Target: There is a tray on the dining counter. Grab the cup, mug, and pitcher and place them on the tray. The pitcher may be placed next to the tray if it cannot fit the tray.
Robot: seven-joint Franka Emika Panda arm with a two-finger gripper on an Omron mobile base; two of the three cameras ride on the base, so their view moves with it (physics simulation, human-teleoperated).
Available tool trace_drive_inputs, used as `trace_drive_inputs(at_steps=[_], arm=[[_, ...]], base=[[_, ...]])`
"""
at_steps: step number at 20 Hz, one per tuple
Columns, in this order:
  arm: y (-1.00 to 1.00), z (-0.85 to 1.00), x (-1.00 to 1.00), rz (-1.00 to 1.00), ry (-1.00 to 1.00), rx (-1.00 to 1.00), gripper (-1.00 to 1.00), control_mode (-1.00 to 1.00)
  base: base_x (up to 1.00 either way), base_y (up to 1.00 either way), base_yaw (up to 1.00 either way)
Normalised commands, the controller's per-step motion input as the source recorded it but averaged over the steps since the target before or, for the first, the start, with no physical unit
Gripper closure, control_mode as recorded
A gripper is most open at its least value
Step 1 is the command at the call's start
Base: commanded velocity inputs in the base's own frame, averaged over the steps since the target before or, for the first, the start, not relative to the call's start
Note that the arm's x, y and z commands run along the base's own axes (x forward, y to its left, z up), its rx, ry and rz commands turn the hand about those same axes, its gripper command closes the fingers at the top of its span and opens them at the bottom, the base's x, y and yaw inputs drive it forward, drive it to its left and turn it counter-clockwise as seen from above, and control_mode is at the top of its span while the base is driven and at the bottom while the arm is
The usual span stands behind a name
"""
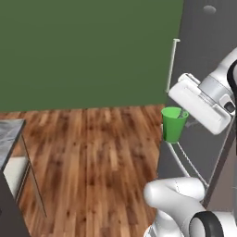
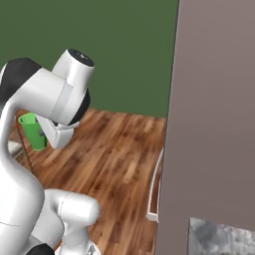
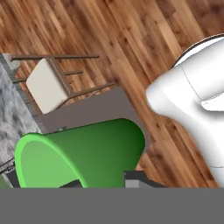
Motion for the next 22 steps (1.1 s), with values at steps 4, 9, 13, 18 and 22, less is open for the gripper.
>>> trace_drive_inputs(at_steps=[4, 9, 13, 18, 22], arm=[[0.00, 0.00, 0.00, 0.00, 0.00, 0.00, 1.00, 1.00], [0.00, 0.00, 0.00, 0.00, 0.00, 0.00, 1.00, 1.00], [0.00, 0.00, 0.00, 0.00, 0.00, 0.00, 1.00, 1.00], [0.00, 0.00, 0.00, 0.00, 0.00, 0.00, 1.00, 1.00], [0.00, 0.00, 0.00, 0.00, 0.00, 0.00, 1.00, 1.00]], base=[[1.00, 0.39, 0.00], [0.87, 0.84, 0.00], [0.68, 1.00, 0.00], [0.90, 0.29, 0.02], [0.91, -0.51, 0.10]])
